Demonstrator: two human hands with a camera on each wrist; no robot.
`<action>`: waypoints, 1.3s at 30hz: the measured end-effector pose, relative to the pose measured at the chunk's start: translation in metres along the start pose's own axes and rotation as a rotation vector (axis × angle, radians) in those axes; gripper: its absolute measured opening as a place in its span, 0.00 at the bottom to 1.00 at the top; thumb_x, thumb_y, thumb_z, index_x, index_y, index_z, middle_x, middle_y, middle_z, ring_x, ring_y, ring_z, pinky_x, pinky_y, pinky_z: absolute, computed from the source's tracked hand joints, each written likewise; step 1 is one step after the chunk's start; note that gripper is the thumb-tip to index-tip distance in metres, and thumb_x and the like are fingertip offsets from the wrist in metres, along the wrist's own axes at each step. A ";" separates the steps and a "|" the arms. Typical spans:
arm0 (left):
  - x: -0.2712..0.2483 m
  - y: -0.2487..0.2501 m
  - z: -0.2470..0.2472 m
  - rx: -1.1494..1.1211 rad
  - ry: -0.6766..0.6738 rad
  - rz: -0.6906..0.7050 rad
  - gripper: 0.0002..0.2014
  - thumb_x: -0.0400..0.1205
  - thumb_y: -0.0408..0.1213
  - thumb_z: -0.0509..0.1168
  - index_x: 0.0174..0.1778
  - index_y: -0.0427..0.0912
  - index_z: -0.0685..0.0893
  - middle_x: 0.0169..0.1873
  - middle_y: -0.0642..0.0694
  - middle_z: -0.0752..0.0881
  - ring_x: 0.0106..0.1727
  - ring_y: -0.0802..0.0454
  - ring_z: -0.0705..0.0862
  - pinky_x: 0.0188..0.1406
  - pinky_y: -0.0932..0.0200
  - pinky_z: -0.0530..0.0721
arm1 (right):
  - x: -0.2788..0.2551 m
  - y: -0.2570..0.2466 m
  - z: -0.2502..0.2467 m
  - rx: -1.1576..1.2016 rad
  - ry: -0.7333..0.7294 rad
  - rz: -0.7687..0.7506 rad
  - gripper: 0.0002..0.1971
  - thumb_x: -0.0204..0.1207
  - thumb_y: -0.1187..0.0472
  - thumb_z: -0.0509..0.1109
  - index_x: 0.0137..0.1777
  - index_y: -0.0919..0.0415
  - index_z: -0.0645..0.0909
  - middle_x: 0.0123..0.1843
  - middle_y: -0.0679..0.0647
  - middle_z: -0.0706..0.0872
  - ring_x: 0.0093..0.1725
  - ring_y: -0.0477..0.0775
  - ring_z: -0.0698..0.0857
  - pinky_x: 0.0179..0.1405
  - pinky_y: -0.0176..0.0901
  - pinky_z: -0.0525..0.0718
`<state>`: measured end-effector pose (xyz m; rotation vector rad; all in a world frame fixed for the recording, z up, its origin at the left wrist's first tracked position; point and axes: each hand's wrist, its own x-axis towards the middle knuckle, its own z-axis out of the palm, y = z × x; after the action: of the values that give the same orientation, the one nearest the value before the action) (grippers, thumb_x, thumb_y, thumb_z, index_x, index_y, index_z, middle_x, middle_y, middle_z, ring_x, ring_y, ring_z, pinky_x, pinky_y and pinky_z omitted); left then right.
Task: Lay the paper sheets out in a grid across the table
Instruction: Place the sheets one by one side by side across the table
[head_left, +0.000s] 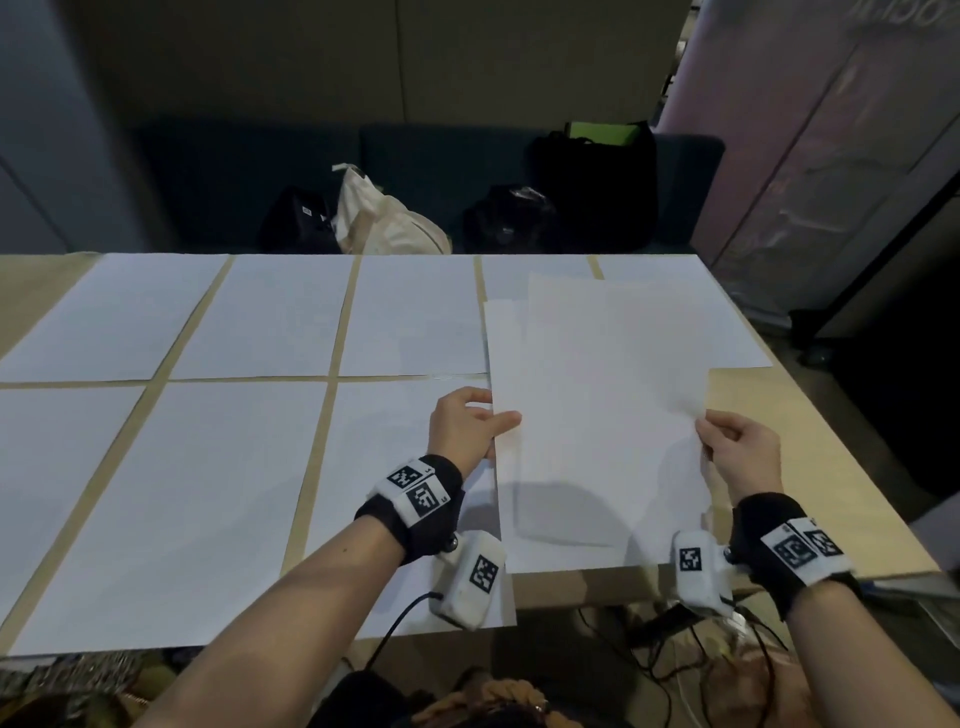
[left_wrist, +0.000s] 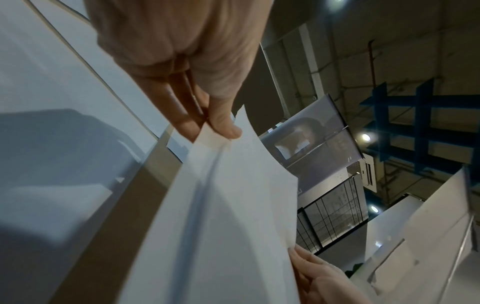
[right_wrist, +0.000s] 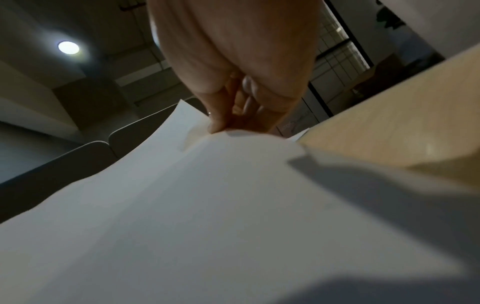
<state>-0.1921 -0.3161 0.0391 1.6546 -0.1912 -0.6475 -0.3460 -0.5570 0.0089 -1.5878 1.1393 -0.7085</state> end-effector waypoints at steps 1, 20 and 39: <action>0.000 -0.001 0.001 -0.006 0.006 0.005 0.13 0.74 0.30 0.73 0.51 0.39 0.77 0.33 0.49 0.81 0.23 0.64 0.84 0.25 0.67 0.83 | 0.004 -0.001 -0.005 -0.011 0.038 -0.012 0.14 0.77 0.71 0.67 0.61 0.76 0.79 0.45 0.58 0.83 0.42 0.50 0.80 0.48 0.39 0.79; 0.004 -0.039 0.016 0.300 0.073 -0.078 0.19 0.73 0.34 0.74 0.57 0.38 0.78 0.36 0.48 0.78 0.44 0.44 0.81 0.53 0.49 0.85 | 0.063 0.041 -0.092 -0.436 0.413 0.220 0.15 0.79 0.73 0.58 0.60 0.68 0.82 0.66 0.72 0.80 0.70 0.70 0.74 0.74 0.60 0.69; 0.004 -0.040 0.036 0.745 -0.141 0.020 0.31 0.75 0.31 0.70 0.73 0.39 0.67 0.70 0.38 0.62 0.66 0.43 0.75 0.61 0.64 0.72 | -0.002 0.036 -0.027 -1.031 -0.422 0.079 0.30 0.76 0.45 0.66 0.77 0.40 0.63 0.82 0.56 0.58 0.79 0.65 0.61 0.76 0.66 0.63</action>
<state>-0.2162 -0.3411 -0.0018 2.3106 -0.6060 -0.7255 -0.3819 -0.5667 -0.0160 -2.3522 1.2978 0.3690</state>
